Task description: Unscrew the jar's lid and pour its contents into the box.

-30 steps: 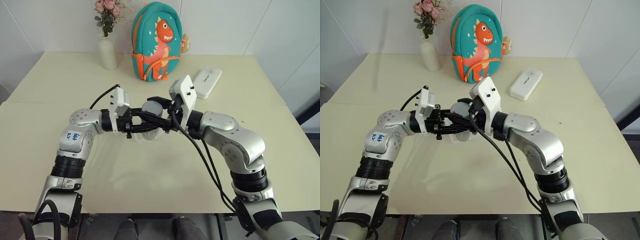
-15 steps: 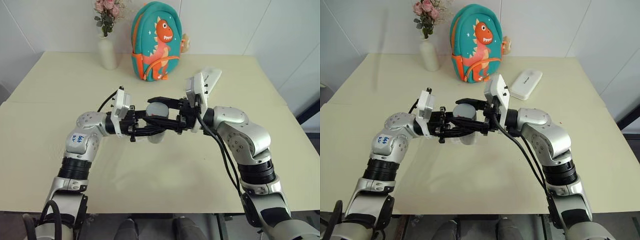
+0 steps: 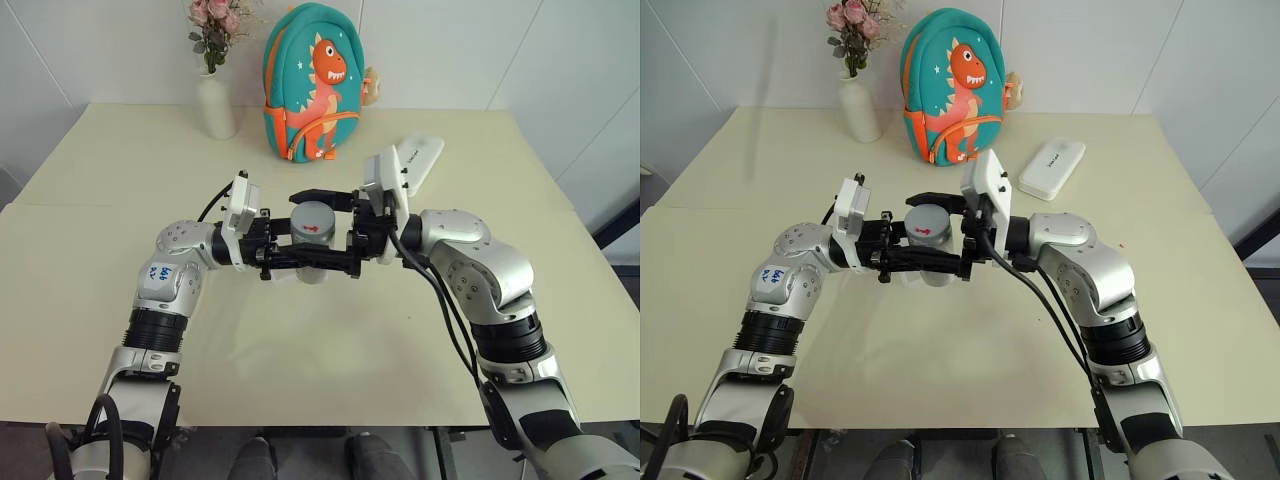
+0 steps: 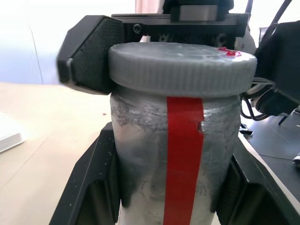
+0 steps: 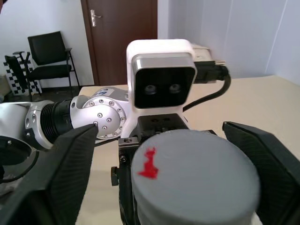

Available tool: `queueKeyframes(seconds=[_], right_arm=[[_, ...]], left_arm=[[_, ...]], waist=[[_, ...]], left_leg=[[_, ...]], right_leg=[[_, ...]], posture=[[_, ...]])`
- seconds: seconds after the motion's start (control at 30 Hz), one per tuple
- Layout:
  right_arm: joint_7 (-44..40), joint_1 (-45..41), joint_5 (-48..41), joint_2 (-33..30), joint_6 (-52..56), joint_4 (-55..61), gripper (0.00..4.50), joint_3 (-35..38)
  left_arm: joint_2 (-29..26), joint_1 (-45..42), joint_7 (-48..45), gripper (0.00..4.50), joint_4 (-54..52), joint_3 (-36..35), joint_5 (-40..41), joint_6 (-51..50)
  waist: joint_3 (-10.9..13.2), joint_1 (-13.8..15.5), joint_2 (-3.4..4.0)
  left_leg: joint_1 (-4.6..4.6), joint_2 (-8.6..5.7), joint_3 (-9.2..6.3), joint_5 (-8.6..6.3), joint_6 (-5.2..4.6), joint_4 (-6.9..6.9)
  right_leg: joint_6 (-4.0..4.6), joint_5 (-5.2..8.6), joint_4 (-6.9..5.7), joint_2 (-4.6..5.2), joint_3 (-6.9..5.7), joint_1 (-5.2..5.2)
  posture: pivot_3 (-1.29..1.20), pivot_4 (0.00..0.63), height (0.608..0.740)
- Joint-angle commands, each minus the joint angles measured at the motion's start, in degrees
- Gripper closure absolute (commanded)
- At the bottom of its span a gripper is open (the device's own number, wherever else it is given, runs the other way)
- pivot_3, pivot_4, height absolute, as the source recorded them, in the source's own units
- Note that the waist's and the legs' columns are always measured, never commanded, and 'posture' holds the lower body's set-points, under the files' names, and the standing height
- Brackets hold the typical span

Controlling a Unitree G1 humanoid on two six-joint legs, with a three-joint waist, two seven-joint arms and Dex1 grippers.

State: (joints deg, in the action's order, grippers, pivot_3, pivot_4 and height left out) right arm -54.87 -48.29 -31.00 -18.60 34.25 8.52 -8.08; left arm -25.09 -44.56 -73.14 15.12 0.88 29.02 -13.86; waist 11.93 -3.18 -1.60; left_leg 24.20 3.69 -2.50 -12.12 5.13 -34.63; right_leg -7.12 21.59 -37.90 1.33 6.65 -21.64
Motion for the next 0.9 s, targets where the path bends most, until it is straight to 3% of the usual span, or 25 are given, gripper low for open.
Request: queueKeyframes(seconds=[0.03,0.9], right_arm=[[-0.73,-2.17,-1.96,0.16,0.52,5.18,0.23,-0.43],[3.93,-2.5,3.7,0.86,-2.03,-0.95,0.23,-0.44]], left_arm=[[0.14,-1.0,1.93,2.47,0.98,-0.61,-1.19,0.05],[1.86,0.77,1.13,2.47,-4.64,-0.7,-0.3,1.1]], waist=[[0.0,0.05,0.0],[0.02,0.01,0.04]], left_leg=[[0.0,0.0,0.0,0.0,0.0,0.0],[0.0,0.0,0.0,0.0,0.0,-0.01]], right_leg=[[0.0,0.0,0.0,0.0,0.0,0.0],[0.0,0.0,0.0,0.01,0.0,0.0]], posture=[[0.0,0.15,0.74],[0.0,0.15,0.74]])
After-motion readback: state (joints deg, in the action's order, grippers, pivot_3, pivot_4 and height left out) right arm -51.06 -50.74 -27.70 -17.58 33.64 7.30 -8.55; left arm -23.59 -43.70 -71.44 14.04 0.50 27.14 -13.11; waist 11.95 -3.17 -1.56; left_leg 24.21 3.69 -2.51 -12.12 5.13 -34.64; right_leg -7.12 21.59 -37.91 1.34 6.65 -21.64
